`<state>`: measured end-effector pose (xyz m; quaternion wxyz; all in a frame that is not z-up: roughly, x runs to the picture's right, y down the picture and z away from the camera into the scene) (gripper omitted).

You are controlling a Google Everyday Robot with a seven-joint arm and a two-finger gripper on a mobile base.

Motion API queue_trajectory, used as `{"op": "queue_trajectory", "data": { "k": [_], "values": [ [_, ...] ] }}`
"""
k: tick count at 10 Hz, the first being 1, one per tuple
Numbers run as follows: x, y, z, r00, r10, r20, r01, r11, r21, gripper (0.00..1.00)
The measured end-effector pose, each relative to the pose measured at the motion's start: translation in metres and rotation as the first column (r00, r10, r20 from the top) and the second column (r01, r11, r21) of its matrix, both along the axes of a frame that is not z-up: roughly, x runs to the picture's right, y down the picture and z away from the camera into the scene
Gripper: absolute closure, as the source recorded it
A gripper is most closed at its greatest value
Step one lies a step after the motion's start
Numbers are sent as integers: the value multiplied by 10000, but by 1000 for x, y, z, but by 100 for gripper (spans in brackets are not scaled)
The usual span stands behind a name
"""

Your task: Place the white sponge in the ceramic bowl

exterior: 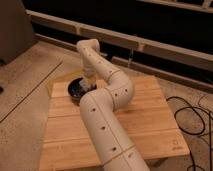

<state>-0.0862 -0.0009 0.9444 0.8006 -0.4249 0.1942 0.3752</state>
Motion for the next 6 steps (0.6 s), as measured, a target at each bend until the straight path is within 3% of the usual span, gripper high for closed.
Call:
{"op": "queue_trajectory", "data": {
  "k": [1,4,6],
  "values": [
    [-2,7,1,9999,-109,34,110,9998,-161,100],
    [-7,6,3,9997,-140,176,141,9999,-75,98],
    [-7,6,3,9998,-138,171,140,9999,-76,77]
  ]
}}
